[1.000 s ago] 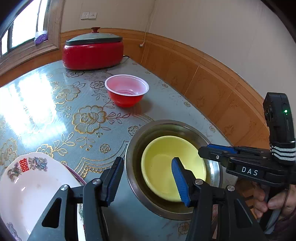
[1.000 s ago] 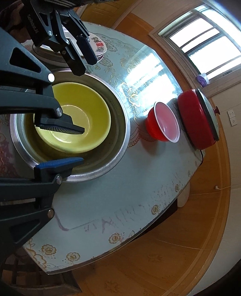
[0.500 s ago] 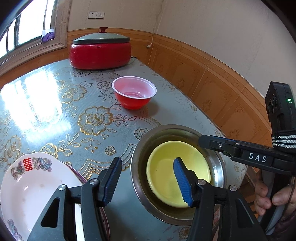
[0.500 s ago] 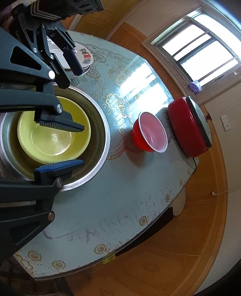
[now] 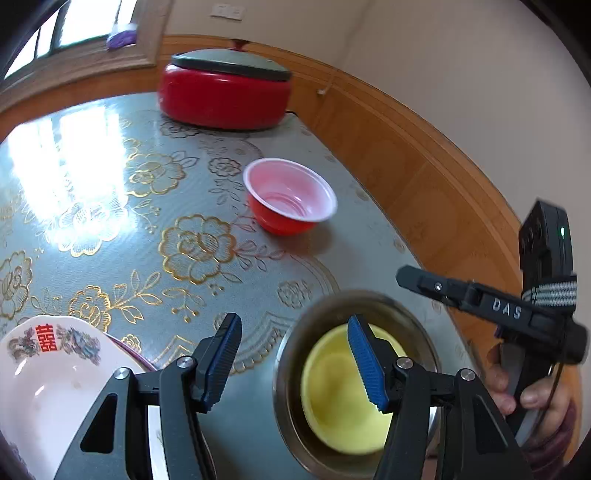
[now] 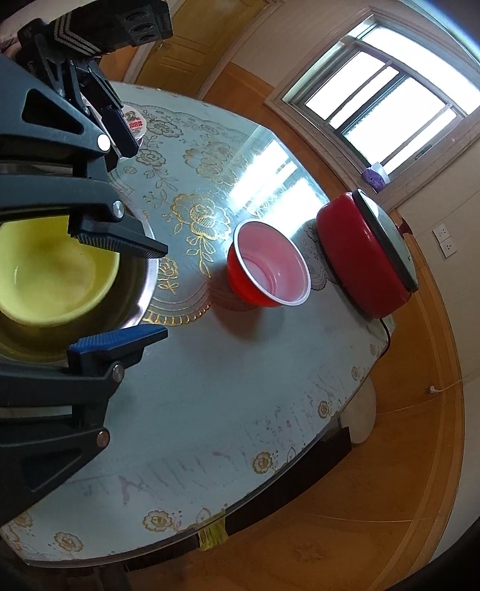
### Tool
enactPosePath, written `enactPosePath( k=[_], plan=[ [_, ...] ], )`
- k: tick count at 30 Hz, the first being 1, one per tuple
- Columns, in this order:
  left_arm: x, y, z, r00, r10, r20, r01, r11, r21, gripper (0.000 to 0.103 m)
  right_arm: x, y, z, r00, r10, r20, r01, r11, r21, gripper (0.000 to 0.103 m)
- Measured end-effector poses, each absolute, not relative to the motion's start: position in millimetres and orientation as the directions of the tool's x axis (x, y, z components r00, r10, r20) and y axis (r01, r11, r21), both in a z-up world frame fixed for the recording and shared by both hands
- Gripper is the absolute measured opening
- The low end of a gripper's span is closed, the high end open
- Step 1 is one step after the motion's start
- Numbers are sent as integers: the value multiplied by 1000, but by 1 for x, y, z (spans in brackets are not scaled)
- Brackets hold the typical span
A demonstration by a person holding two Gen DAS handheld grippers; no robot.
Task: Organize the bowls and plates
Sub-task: 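Move the right gripper to the red bowl and grasp its rim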
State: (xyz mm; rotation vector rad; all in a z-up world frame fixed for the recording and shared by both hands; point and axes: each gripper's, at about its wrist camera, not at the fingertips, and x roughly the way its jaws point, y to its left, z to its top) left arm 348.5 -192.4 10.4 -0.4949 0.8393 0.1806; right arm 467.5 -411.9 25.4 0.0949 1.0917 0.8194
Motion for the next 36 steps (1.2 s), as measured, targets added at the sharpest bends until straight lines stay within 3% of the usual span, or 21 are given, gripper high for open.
enactPosePath(
  k=[10, 12, 15, 25, 27, 28, 29, 30, 36],
  plan=[
    [385, -157, 11, 633, 50, -773, -445, 840, -310, 57, 520, -387, 19, 170, 670, -723, -516, 686, 514, 37],
    [395, -152, 10, 627, 54, -777, -451, 839, -305, 46, 532, -381, 16, 157, 678, -718, -503, 681, 533, 37],
    [411, -146, 12, 629, 70, -774, -458, 838, -296, 44, 547, -368, 10, 137, 695, -706, -496, 665, 558, 37],
    [469, -125, 0, 619, 46, -784, -461, 829, -316, 42, 582, -334, -13, 100, 675, -731, -494, 671, 553, 37],
    [480, -121, -7, 615, 6, -789, -455, 819, -349, 36, 584, -327, -18, 79, 671, -737, -505, 665, 550, 34],
    [484, -118, -12, 610, -9, -793, -458, 812, -362, 33, 584, -324, -20, 75, 666, -743, -512, 665, 544, 28],
    [488, -117, -17, 601, -17, -799, -463, 808, -365, 24, 583, -321, -22, 72, 659, -748, -525, 663, 534, 18],
    [491, -117, -21, 586, -10, -810, -474, 807, -353, 15, 581, -319, -22, 78, 651, -755, -539, 665, 517, 15],
    [478, -128, -13, 600, -14, -800, -446, 824, -349, 14, 578, -326, -14, 75, 664, -744, -536, 656, 531, 11]
  ],
)
